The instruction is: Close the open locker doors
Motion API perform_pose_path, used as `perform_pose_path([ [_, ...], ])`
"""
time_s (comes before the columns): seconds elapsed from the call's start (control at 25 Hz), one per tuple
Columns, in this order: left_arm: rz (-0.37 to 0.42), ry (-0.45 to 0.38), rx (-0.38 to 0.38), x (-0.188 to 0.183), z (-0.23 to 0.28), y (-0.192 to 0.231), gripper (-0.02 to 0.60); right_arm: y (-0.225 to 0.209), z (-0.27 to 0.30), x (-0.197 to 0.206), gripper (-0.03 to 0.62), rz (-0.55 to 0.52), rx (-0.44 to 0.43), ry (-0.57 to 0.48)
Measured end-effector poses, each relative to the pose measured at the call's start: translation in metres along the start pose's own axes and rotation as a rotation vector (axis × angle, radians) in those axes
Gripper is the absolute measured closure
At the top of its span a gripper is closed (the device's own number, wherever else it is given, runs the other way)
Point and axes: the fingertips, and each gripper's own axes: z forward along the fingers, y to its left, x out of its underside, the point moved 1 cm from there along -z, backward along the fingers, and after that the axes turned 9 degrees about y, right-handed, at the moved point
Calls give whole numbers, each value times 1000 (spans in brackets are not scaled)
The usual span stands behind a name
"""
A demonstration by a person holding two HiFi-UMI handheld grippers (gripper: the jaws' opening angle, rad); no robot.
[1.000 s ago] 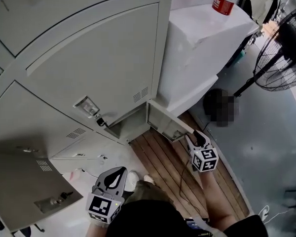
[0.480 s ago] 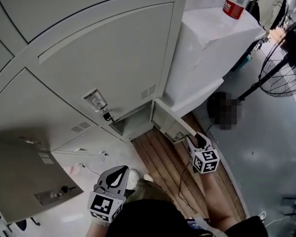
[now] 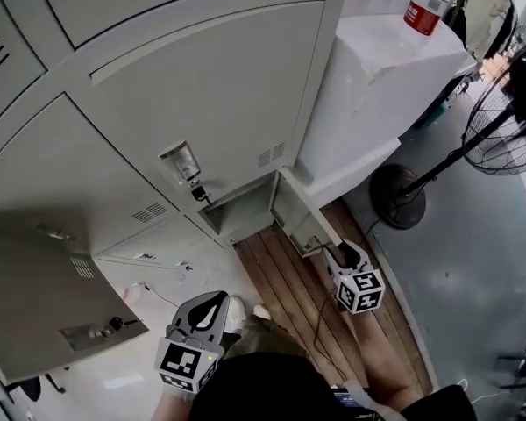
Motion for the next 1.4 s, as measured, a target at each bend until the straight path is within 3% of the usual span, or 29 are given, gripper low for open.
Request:
perform_pose_path([
  [1.12, -104, -23, -129, 35, -48, 16, 575, 134, 27, -7, 407, -147, -284, 38],
  [1.4, -107, -18, -122, 39, -49, 29, 575, 163, 41, -13, 407, -174, -321, 45],
])
